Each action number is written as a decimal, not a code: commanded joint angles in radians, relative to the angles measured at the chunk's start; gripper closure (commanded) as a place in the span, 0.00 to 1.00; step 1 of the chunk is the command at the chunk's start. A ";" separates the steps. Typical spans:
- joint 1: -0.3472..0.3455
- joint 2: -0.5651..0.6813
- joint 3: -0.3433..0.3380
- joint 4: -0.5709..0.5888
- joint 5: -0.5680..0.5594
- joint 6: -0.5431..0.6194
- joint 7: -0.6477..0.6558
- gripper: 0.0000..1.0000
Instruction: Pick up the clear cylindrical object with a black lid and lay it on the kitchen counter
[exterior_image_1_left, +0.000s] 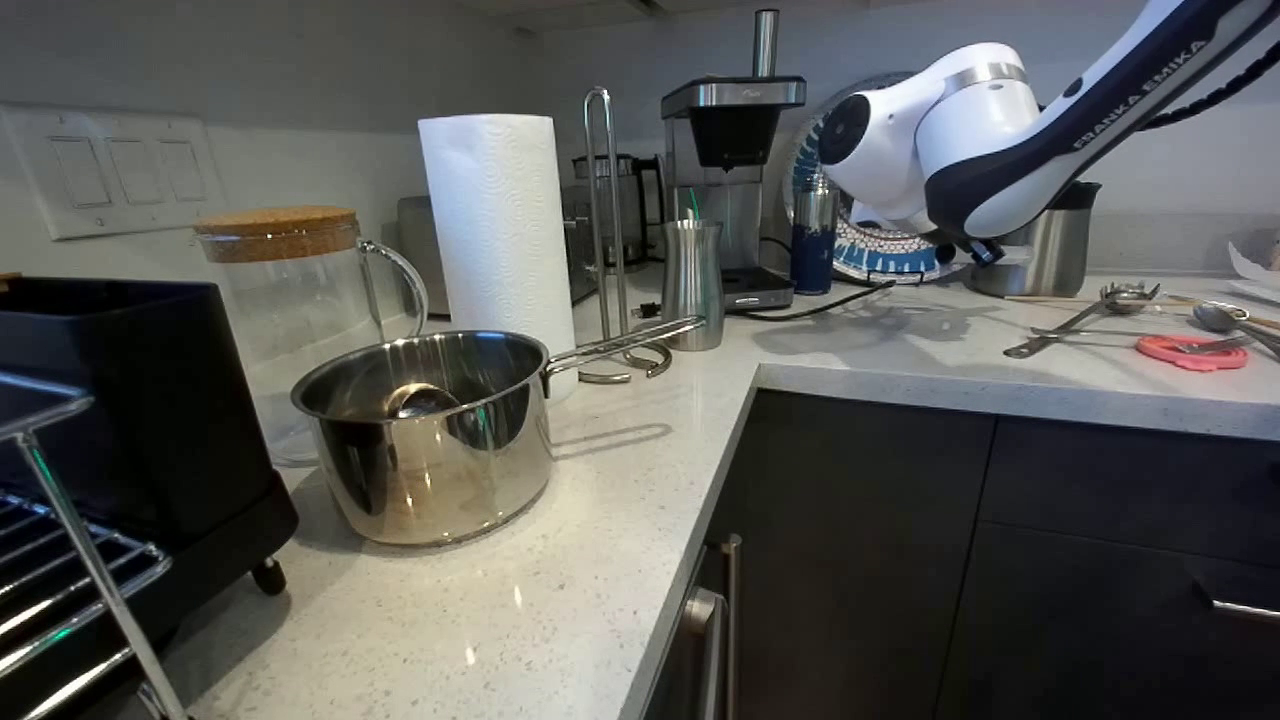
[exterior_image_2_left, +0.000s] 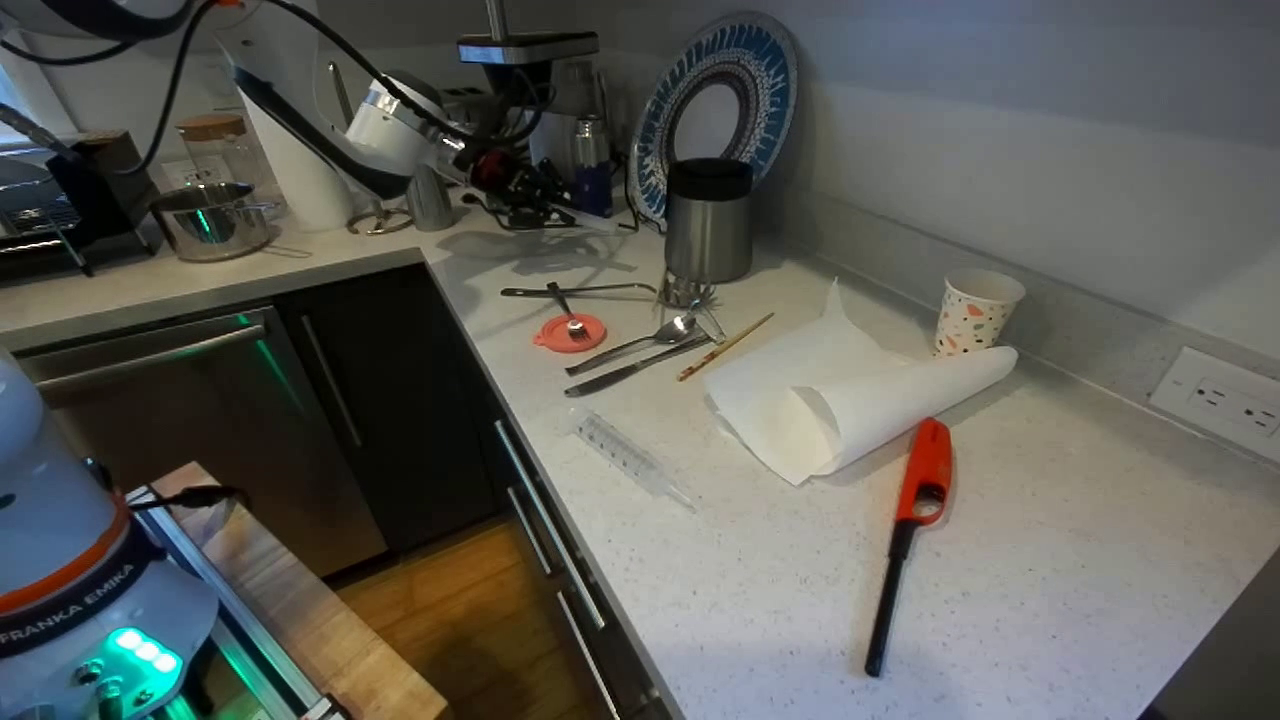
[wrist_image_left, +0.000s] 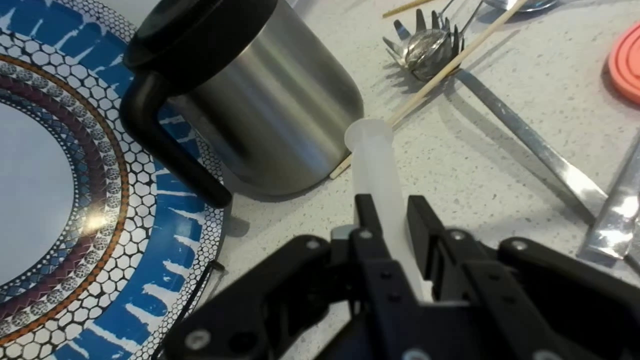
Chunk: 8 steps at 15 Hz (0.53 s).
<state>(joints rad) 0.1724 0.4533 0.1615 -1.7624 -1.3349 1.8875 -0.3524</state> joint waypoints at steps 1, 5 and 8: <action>0.021 0.046 -0.027 0.020 -0.097 -0.003 0.018 0.95; 0.017 0.100 -0.037 0.037 -0.196 0.003 -0.021 0.95; 0.010 0.152 -0.046 0.058 -0.240 0.006 -0.041 0.95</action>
<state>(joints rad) 0.1756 0.5438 0.1359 -1.7463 -1.5281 1.8877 -0.3614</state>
